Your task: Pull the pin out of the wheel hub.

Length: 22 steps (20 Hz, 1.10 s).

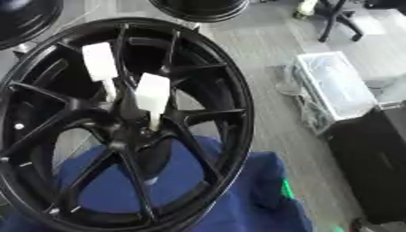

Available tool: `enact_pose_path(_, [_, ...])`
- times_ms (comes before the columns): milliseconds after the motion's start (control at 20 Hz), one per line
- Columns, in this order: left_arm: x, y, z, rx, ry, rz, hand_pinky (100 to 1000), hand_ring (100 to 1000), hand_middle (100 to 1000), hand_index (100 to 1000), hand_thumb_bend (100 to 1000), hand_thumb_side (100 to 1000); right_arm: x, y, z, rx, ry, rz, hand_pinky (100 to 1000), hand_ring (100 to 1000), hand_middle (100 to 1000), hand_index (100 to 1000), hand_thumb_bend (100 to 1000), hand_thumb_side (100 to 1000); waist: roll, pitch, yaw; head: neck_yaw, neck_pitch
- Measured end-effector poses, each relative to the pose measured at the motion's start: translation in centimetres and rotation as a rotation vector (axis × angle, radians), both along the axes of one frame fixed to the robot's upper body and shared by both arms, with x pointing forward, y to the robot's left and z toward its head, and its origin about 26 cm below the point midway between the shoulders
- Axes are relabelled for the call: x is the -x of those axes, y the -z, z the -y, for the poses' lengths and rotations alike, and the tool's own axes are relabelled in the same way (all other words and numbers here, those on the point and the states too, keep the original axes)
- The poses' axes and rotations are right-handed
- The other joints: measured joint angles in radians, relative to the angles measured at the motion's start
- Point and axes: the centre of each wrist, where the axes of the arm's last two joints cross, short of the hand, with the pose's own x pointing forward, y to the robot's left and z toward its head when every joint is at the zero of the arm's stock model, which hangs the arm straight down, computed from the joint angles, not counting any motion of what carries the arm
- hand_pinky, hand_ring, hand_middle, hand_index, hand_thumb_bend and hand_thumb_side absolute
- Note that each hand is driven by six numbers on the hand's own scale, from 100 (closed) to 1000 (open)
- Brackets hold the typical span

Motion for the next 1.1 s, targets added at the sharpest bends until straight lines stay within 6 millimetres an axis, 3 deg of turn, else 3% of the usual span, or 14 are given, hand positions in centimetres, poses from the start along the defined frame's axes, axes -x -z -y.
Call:
enact_pose_path(100, [0.0, -0.1, 0.1, 0.005, 0.000, 0.009, 485, 705, 646, 666, 100, 753, 0.7, 2.0, 0.2, -0.026, 0.040, 0.013, 922, 735, 550, 769, 100, 401, 0.009, 0.001, 0.000, 0.017, -0.001])
enact_pose_path(150, [0.1, -0.2, 0.2, 0.004, 0.001, 0.013, 485, 705, 646, 666, 100, 753, 1.1, 3.0, 0.2, -0.036, 0.058, 0.019, 949, 771, 612, 852, 100, 418, 0.011, 0.002, 0.000, 0.023, -0.002])
enact_pose_path(200, [0.0, -0.2, 0.2, 0.005, 0.002, 0.014, 486, 705, 646, 667, 100, 754, 1.6, 3.9, 0.2, -0.047, 0.078, 0.027, 970, 800, 659, 900, 100, 398, 0.012, 0.002, 0.001, 0.029, -0.004])
enact_pose_path(300, [0.0, -0.1, 0.4, 0.012, 0.004, 0.017, 486, 705, 646, 667, 100, 755, 2.5, 5.9, 0.3, -0.067, 0.127, 0.029, 1000, 857, 745, 943, 100, 100, 0.012, 0.002, 0.007, 0.034, -0.007])
enact_pose_path(450, [-0.1, -0.3, 0.5, 0.012, 0.011, 0.021, 488, 706, 646, 667, 100, 755, 4.1, 9.1, 0.5, -0.097, 0.202, -0.009, 1000, 932, 842, 985, 100, 191, 0.012, 0.003, 0.016, 0.030, -0.008])
enact_pose_path(750, [-0.4, -0.4, 1.0, 0.015, 0.037, 0.016, 490, 706, 647, 667, 100, 757, 8.0, 13.7, -0.7, -0.121, 0.311, -0.085, 1000, 952, 881, 1000, 100, 180, 0.013, 0.002, 0.044, 0.003, -0.008])
enact_pose_path(1000, [-0.6, -0.4, 1.3, 0.012, 0.059, 0.010, 491, 707, 647, 667, 100, 758, 10.6, 15.6, -1.2, -0.072, 0.365, -0.114, 1000, 947, 879, 1000, 100, 164, 0.014, 0.000, 0.059, -0.016, -0.007])
enact_pose_path(1100, [-0.6, -0.4, 1.4, 0.011, 0.065, 0.006, 491, 707, 648, 667, 100, 758, 10.9, 15.9, -1.3, -0.049, 0.379, -0.103, 1000, 929, 861, 999, 100, 100, 0.014, -0.001, 0.060, -0.019, -0.006])
